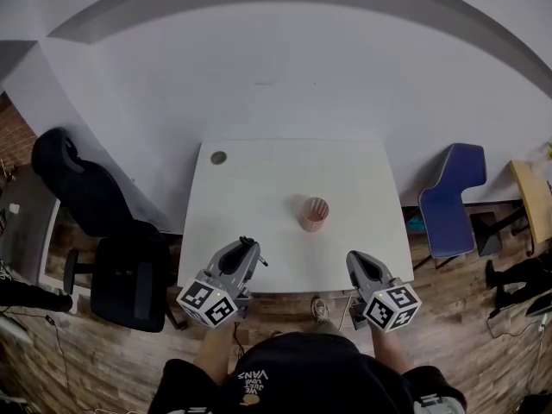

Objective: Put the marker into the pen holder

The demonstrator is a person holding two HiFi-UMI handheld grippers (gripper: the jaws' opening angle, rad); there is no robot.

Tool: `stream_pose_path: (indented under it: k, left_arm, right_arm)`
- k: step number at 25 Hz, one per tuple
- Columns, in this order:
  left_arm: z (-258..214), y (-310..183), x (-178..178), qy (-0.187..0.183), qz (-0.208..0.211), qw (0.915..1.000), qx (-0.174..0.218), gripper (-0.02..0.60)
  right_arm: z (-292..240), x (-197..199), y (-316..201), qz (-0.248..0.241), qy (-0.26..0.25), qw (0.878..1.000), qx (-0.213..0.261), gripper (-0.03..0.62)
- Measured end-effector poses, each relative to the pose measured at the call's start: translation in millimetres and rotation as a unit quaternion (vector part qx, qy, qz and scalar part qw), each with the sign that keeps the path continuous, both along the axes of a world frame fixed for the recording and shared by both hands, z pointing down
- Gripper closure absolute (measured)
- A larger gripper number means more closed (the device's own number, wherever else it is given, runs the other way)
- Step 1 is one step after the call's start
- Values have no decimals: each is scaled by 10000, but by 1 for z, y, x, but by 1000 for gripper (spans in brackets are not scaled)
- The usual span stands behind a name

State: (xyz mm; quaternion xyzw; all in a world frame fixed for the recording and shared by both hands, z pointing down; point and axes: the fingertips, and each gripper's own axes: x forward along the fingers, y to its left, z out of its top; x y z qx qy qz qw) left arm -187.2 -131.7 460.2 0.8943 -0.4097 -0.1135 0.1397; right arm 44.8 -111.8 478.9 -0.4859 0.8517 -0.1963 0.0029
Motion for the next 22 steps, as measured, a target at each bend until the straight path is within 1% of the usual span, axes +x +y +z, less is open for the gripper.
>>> stream_pose_path:
  k: [9,12,22]
  left_arm:
    - [-9,-49,47,-186,2,9998,121,477]
    - [-6,-66,65,-281,54,9993,233,476]
    - [6,-110,116,-528,115,9981,298,477]
  right_arm:
    - [10,30,-39,-127,-40,9999,-93,592]
    - [12,41,-49,-121,-105,9998,-122,592]
    - [30,82,-64,-30,-250,9992,-301,592]
